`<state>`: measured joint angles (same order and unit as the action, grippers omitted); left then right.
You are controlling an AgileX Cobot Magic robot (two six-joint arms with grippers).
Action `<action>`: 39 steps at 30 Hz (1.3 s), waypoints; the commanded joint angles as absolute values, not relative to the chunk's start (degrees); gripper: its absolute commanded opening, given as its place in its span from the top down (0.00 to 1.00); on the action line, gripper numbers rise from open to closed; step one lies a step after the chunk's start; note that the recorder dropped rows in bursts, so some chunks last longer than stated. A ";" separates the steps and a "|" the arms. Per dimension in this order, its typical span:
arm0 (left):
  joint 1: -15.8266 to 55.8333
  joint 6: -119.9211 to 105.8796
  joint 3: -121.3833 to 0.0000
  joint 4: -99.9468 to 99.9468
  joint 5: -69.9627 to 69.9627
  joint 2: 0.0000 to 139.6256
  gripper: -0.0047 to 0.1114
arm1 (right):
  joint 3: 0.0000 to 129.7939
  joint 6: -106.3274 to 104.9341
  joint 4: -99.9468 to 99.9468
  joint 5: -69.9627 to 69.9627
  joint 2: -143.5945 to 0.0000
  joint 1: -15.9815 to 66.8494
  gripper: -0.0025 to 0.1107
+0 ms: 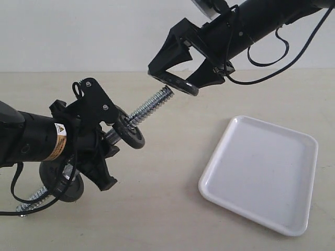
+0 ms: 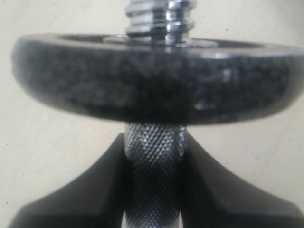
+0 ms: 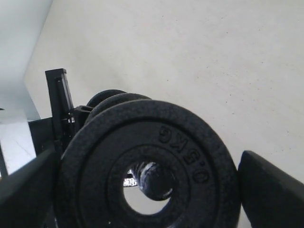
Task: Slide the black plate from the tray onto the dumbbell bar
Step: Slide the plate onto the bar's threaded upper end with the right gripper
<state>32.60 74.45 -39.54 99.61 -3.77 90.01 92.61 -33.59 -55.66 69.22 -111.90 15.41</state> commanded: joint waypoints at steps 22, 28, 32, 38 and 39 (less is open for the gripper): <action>32.63 74.62 -41.91 99.95 -7.11 87.50 0.92 | 93.33 -29.93 -54.50 69.96 -110.45 16.00 0.98; 32.63 74.62 -41.91 99.95 -7.11 87.50 0.92 | 93.33 -27.76 -54.50 69.96 -110.45 16.59 0.98; 32.63 74.73 -41.91 99.95 -7.11 87.50 0.92 | 93.33 -27.77 -54.50 69.96 -110.45 18.93 0.98; 32.63 74.85 -41.91 99.95 -7.11 87.50 0.92 | 93.33 -27.77 -55.36 69.96 -110.45 20.62 0.98; 32.63 74.85 -41.91 99.95 -7.11 87.50 0.92 | 93.33 -27.77 -55.36 69.96 -110.45 20.62 0.98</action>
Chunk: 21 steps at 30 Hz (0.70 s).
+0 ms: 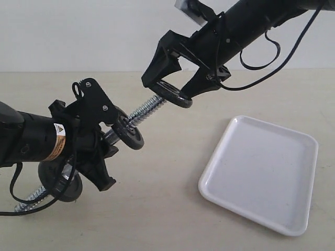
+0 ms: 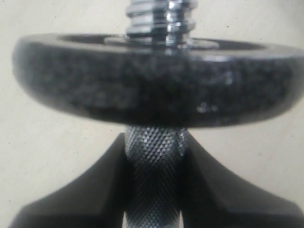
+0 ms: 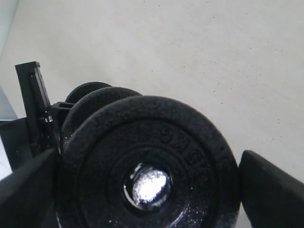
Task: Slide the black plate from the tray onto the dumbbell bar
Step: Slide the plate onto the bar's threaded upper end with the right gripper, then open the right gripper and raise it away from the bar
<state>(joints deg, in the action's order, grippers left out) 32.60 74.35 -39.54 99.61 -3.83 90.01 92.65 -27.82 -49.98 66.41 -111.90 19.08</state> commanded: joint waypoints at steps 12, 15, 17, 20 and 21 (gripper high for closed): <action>32.63 75.48 -43.08 99.95 -7.11 86.95 0.92 | 93.33 -28.56 -62.51 69.96 -110.45 20.62 0.98; 32.63 76.12 -43.91 99.95 -7.11 86.10 0.92 | 93.33 -29.00 -64.55 69.96 -110.45 20.62 0.98; 32.63 76.12 -44.28 99.95 -7.11 85.55 0.92 | 93.33 -29.00 -65.54 69.96 -110.45 20.62 0.98; 32.63 76.12 -44.27 99.95 -7.11 85.34 0.92 | 93.33 -29.93 -67.10 69.96 -110.45 20.62 0.98; 32.63 76.12 -44.27 99.95 -7.11 85.34 0.92 | 93.33 -30.05 -67.56 69.96 -110.45 20.62 0.98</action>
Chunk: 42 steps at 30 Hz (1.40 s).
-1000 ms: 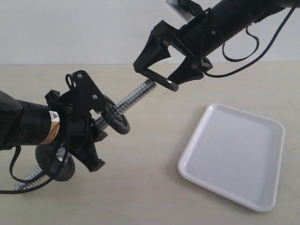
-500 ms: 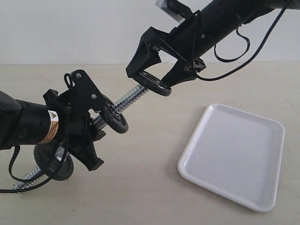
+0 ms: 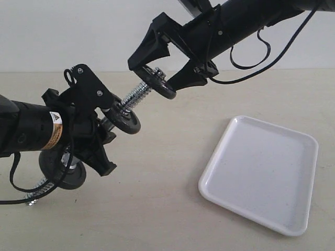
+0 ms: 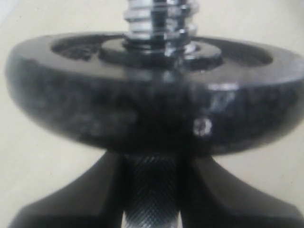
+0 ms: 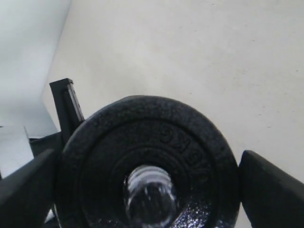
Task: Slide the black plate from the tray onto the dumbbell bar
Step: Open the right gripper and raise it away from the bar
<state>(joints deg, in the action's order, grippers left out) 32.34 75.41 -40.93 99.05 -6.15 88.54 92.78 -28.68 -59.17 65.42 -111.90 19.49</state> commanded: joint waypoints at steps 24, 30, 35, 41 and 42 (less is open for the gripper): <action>32.63 76.12 -44.27 99.95 -7.13 85.35 0.92 | 93.33 -35.54 -66.05 69.71 -110.45 20.52 0.35; 32.63 76.12 -44.27 99.95 -7.13 85.35 0.92 | 93.33 -38.74 -64.92 66.42 -110.34 20.52 0.29; 32.63 76.12 -44.27 99.95 -7.47 85.35 0.92 | 93.33 -38.91 -64.92 64.19 -110.34 20.52 0.05; 32.63 76.12 -44.27 99.95 -7.59 85.35 0.92 | 96.98 -38.91 -63.44 63.37 -110.34 20.52 0.05; 32.63 76.12 -44.27 99.95 -7.59 85.35 0.92 | 98.08 -38.73 -62.77 63.37 -110.34 20.52 0.05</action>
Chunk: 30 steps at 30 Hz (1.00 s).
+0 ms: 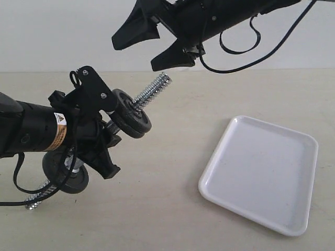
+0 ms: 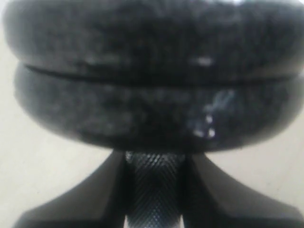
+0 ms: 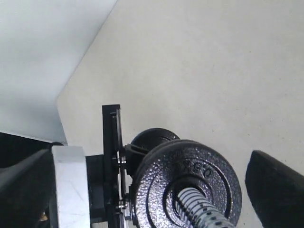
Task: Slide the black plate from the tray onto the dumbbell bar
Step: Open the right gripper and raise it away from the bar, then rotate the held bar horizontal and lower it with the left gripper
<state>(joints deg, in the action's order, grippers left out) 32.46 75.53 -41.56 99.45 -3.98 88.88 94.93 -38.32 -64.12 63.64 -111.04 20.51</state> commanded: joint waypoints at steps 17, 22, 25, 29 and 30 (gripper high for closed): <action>32.51 75.98 -44.27 99.95 -12.54 86.40 0.92 | 108.88 -26.25 -25.07 68.59 -110.34 20.52 0.05; 32.51 75.98 -44.27 99.95 -14.56 89.43 0.92 | 108.88 -25.99 -22.53 69.96 -110.34 20.52 0.05; 32.51 75.98 -44.27 99.95 -14.84 90.27 0.92 | 108.88 -25.99 -21.05 69.96 -110.34 20.52 0.05; 32.51 75.98 -44.27 99.95 -14.84 90.78 0.92 | 108.88 -25.41 -20.22 69.96 -110.34 20.52 0.05; 32.51 75.98 -44.27 99.95 -14.84 90.78 0.92 | 108.88 -25.40 -20.22 69.96 -110.34 20.52 0.05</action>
<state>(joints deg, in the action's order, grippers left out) 32.55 75.55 -41.56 98.59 -10.07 94.00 108.46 -25.85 -20.80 69.60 -110.93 20.56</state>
